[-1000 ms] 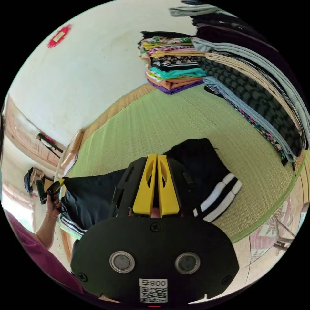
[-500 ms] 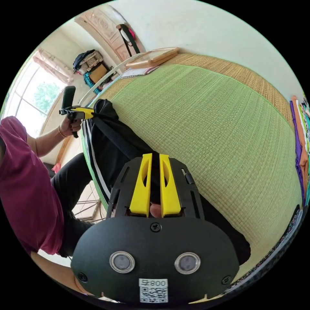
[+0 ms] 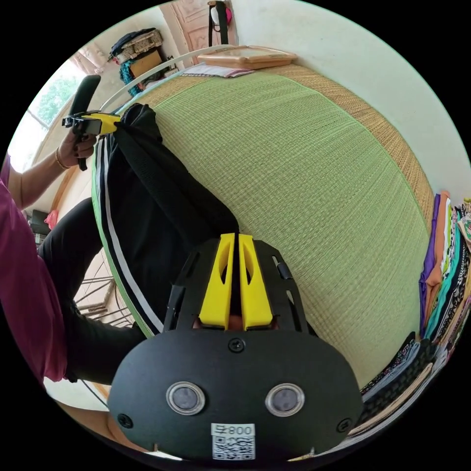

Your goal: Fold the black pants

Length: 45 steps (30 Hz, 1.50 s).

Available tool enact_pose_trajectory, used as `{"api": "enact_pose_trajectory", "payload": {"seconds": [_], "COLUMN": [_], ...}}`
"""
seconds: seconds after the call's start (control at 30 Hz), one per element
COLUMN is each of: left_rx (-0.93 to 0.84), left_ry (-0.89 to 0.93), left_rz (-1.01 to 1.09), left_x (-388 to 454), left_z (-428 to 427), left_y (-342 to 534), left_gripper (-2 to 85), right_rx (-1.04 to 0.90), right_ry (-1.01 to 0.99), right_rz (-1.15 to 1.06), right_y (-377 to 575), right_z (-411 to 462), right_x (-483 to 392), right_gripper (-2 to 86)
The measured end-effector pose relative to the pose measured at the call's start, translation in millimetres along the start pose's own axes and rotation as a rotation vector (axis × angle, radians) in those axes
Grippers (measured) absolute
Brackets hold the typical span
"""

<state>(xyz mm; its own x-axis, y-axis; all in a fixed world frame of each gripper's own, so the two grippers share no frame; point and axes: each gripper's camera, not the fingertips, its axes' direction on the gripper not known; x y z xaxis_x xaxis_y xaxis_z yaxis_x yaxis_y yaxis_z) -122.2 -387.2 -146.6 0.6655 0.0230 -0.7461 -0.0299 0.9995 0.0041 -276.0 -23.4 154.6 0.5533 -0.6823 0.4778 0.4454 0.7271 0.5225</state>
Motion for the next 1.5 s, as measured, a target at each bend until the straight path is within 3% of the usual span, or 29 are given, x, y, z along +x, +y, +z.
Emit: {"api": "enact_pose_trajectory", "payload": {"seconds": [0.27,0.57,0.73,0.83,1.03,1.1,1.23,1.5], "left_rx": [0.047,0.145,0.141,0.177,0.081,0.045,0.089,0.071], "left_ry": [-0.092,-0.148,-0.331,-0.431,-0.595,-0.616,-0.616,-0.620], "left_rz": [0.042,-0.155,-0.264,-0.367,-0.421,-0.405,-0.394,-0.449], "left_x": [-27,-77,-63,-56,-52,-53,-43,-31], "left_z": [-1,-21,-75,-105,-107,-101,-106,-104], "left_y": [-34,-24,38,81,121,123,128,171], "left_gripper": [1.2,2.5,2.1,1.3,0.4,0.3,0.2,0.1], "right_rx": [0.133,0.287,0.387,0.342,0.269,0.140,0.177,0.178], "right_ry": [-0.143,-0.261,-0.359,-0.396,-0.219,-0.157,-0.107,-0.198], "right_rz": [0.257,0.546,0.442,0.298,0.160,0.132,0.079,0.202], "right_y": [15,51,27,-27,-121,-142,-141,-134], "right_z": [-5,-7,-17,-3,29,56,55,50], "right_x": [50,99,67,24,-38,-52,-68,-50], "right_gripper": [0.5,0.1,0.1,0.0,0.0,0.0,0.1,0.1]}}
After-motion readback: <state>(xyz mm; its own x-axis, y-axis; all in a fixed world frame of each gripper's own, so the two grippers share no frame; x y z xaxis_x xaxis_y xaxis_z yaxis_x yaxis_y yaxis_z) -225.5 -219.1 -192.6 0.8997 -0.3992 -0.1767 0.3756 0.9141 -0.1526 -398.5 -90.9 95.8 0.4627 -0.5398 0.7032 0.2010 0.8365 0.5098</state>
